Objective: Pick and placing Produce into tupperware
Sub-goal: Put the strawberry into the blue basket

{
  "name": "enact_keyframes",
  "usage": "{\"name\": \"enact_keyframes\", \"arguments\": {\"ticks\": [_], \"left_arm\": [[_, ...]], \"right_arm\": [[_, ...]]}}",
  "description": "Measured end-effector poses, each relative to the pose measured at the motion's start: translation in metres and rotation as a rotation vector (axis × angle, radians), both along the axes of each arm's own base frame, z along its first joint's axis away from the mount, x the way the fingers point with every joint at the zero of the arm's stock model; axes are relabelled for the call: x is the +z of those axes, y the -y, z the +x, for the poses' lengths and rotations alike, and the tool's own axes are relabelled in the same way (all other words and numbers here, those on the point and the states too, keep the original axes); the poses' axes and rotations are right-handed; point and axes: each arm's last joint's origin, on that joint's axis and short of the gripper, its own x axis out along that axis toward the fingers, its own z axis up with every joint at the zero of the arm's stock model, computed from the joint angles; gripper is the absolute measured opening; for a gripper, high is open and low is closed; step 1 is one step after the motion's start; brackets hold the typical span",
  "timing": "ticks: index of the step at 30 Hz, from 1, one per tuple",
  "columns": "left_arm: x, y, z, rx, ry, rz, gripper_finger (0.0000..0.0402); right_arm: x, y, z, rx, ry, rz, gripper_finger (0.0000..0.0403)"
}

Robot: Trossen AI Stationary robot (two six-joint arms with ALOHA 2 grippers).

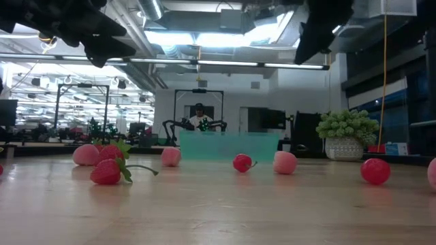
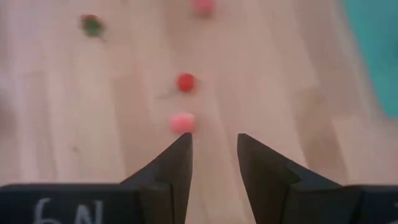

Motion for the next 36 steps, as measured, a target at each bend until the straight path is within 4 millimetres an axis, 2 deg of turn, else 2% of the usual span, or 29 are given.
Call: {"name": "enact_keyframes", "arguments": {"ticks": [5,10,14,17,19,21,24,27,29,32,36], "left_arm": [[0.0,0.0,0.0,0.012,0.001,0.0,0.0246],[0.0,0.0,0.0,0.012,0.001,0.0,0.0246],[0.0,0.0,0.0,0.014,-0.004,-0.007,0.0246],[-0.005,0.001,0.001,0.018,-0.043,-0.112,0.0246],[-0.008,0.002,0.003,0.014,-0.067,-0.117,0.0246],[-0.002,0.003,0.008,0.012,-0.092,-0.107,0.0246],[0.01,0.004,0.014,0.028,-0.236,-0.081,0.0246],[0.008,0.002,0.017,0.106,-0.473,-0.07,0.0246],[0.006,-0.001,0.02,0.187,-0.579,-0.125,0.0246],[-0.009,-0.008,0.021,0.292,-0.734,-0.216,0.0246],[-0.021,-0.016,0.029,0.341,-0.826,-0.264,0.0246]], "right_arm": [[-0.02,-0.012,-0.006,0.048,0.152,0.04,0.0129],[-0.031,-0.017,0.002,0.098,0.296,0.044,0.0129],[-0.035,-0.018,0.004,0.086,0.337,0.064,0.0129],[-0.041,-0.019,0.002,0.063,0.322,0.089,0.0129],[-0.045,-0.023,0.001,0.078,0.317,0.087,0.0129],[-0.049,-0.026,-0.002,0.103,0.306,0.075,0.0129],[-0.054,-0.027,-0.003,0.129,0.321,0.066,0.0129],[-0.053,-0.028,-0.002,0.129,0.352,0.073,0.0129],[-0.051,-0.029,0.0,0.124,0.384,0.085,0.0129],[-0.046,-0.028,0.003,0.127,0.446,0.092,0.0129],[-0.04,-0.027,0.007,0.154,0.515,0.069,0.0129]]}}
